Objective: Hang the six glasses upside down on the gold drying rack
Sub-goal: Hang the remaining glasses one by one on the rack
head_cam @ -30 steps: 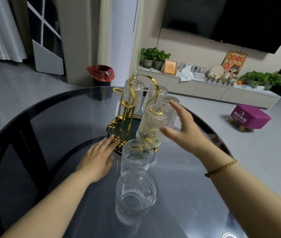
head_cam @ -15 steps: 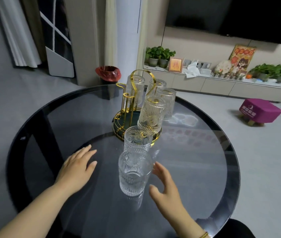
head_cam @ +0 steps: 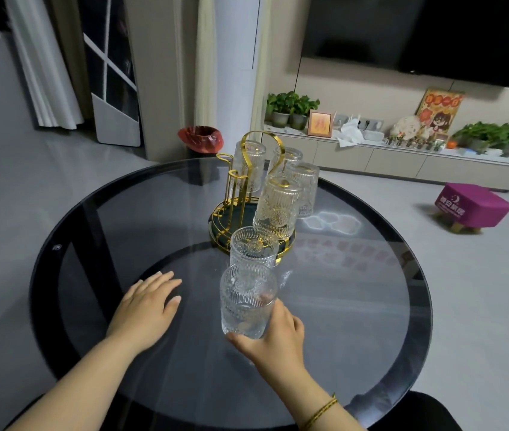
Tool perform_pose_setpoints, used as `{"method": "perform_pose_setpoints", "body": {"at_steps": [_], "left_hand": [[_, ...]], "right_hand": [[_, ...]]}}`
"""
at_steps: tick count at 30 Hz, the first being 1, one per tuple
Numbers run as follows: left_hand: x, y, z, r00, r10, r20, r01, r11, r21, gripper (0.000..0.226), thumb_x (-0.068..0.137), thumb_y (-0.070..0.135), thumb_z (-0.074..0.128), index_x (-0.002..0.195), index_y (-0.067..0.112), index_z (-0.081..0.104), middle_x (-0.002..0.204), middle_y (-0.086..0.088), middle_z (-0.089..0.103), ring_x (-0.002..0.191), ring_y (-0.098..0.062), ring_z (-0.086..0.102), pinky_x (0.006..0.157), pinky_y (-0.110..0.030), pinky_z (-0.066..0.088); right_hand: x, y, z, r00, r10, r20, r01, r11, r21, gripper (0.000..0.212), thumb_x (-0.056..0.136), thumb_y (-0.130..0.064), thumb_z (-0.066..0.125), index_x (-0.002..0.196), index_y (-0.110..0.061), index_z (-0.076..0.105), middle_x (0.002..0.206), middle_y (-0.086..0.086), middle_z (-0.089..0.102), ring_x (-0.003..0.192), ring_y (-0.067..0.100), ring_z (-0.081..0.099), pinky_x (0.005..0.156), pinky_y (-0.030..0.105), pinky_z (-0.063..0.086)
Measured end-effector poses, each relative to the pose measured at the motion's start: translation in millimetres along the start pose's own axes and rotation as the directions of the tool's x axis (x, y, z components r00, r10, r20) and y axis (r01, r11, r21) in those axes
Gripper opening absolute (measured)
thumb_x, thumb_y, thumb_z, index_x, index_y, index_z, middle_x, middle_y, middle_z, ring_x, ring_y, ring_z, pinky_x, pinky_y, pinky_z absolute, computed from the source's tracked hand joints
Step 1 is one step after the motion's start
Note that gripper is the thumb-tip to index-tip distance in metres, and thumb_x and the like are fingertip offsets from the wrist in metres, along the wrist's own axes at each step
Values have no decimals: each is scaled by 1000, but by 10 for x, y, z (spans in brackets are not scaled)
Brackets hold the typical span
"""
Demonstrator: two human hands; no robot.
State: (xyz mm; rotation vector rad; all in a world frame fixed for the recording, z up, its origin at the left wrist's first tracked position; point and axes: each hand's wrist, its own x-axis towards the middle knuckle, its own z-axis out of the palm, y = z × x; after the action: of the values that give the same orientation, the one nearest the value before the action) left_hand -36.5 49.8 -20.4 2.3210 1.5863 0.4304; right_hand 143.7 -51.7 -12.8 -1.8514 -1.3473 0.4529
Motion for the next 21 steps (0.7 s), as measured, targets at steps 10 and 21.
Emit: {"method": "perform_pose_setpoints", "body": {"at_steps": [10,21], "left_hand": [[20,6,-35,1000,-16,9,17,999,-43,40,96,30,36,136,24,35,151,6,29,141,-10,17,116,-28,8],[532,266,-162,996,43,78,-35,994,-107,48,97,25,31,143,23,17,156,3,13,143,-15,12,117,-34,10]], "right_hand": [[-69,-93,-298,993,-55,105,16,941,338,56,46,-29,72,93,-40,43,100,-19,55,92,-14,52,70,-1,38],[895,-938,-1319,951,-304,57,305,952,-10,78,53,-29,78,120,-18,40,111,-6,51,100,15,51,81,10,41]]}}
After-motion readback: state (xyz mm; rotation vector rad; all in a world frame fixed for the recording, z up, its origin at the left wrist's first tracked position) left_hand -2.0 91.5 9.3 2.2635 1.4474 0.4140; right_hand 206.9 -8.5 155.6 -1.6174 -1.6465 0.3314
